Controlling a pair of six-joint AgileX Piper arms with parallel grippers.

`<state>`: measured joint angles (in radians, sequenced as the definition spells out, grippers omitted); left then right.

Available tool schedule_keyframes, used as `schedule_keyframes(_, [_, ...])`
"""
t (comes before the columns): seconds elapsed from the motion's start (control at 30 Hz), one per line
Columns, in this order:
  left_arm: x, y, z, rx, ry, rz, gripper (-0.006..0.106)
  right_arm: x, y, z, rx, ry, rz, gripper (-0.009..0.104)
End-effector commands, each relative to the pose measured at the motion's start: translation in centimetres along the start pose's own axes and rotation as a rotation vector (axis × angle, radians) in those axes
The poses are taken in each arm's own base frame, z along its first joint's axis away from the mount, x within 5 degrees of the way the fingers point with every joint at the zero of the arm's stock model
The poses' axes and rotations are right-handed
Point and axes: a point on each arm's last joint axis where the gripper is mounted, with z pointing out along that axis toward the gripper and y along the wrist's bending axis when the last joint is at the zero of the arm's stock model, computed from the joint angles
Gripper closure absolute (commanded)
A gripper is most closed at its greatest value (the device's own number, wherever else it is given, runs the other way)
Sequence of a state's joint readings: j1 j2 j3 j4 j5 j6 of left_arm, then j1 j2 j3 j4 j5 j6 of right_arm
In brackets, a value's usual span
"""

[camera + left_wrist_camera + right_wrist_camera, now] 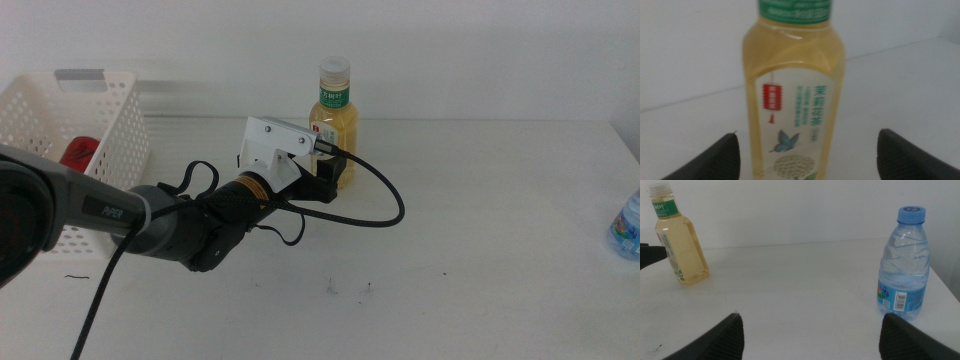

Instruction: Use arms to grab the bottles and put them into the dustbin to the left of the table.

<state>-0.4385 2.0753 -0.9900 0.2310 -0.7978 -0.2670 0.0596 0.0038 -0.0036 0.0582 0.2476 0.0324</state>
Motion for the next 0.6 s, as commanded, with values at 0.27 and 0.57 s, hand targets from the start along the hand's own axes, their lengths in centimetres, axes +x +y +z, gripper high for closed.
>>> schedule_keyframes(0.27, [0.0, 1.1, 0.9, 0.009, -0.01, -0.027, 0.007, 0.0, 0.0, 0.0, 0.002, -0.009, -0.013, 0.008])
schedule_keyframes(0.57, [0.4, 1.4, 3.6, 0.043, -0.02, -0.026, 0.007, 0.0, 0.0, 0.0, 0.002, -0.009, -0.013, 0.008])
